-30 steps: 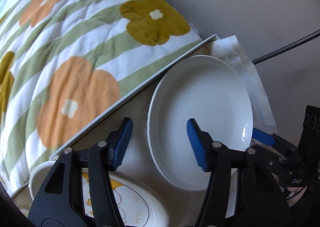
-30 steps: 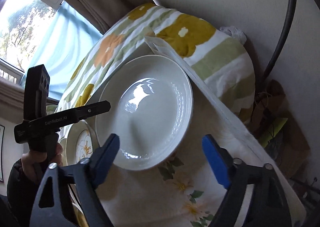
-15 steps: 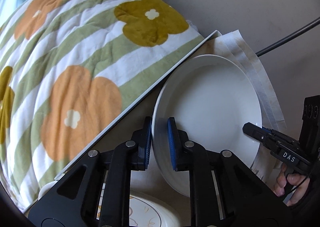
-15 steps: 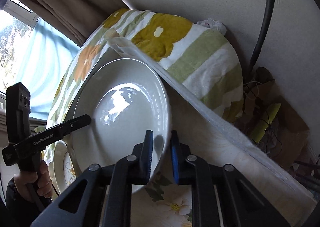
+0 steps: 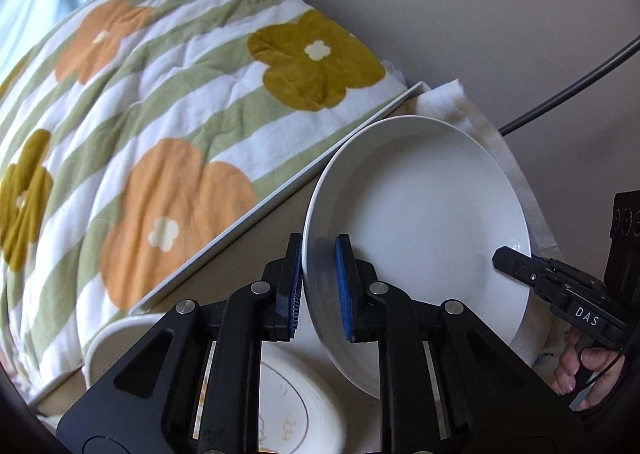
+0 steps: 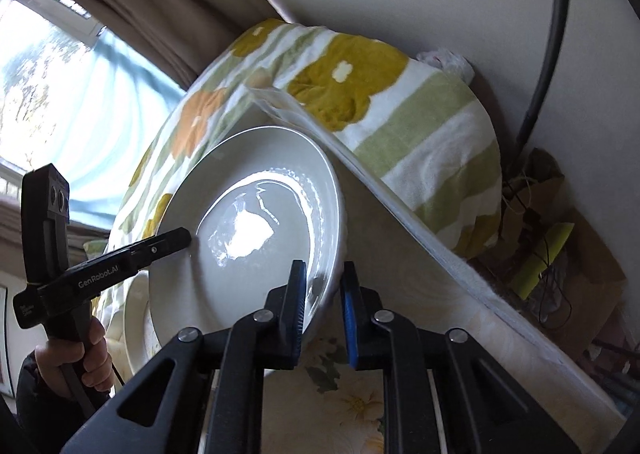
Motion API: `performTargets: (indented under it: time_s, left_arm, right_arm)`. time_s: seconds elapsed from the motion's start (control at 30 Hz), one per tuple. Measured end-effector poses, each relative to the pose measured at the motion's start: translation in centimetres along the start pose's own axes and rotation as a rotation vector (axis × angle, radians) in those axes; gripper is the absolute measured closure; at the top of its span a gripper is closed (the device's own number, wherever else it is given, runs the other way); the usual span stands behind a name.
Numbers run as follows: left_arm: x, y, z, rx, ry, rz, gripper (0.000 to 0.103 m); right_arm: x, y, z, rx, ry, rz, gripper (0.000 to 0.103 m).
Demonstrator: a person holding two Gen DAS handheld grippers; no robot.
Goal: Organize plates and bowls
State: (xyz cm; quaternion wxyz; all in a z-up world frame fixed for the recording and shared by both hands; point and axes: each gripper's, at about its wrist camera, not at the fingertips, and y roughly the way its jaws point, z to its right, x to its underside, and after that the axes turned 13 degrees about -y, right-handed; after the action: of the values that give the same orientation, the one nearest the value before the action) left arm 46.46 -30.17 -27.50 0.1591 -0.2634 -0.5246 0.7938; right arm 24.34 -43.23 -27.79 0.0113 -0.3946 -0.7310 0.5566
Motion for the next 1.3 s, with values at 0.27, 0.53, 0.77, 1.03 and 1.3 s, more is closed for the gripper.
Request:
performTargets:
  time_s: [0.27,0.53,0.77,1.03,1.3]
  left_arm:
    - [3.4,-7.4,1.7,-0.026,-0.104,0.12,0.09]
    - [10.9,-15.5,2.9,-0.071,-0.272,0.265,0.089]
    - [19.6,-20.2,2.4,-0.156,-0.432,0.348,0.089]
    - [29.9,-23.1,-1.1,-0.241,-0.615,0.367,0.089]
    - [37.8,-22.7,-6.5,-0.255,-0.729,0.333,0.089]
  right_arm:
    - [-1.2,-4.9,-1.4,-0.075,-0.141,0.034,0.087]
    - [-1.7,-10.5,-4.0,-0.209,-0.353,0.015,0.087]
    - [0.5,-12.4,-7.5,-0.331,-0.523,-0.026,0.087]
    - [6.1,-10.7,-12.5,-0.444,-0.655,-0.143,0.087]
    - [13.1,-7.5,-17.3,-0.462,-0.743,-0.247,0.087]
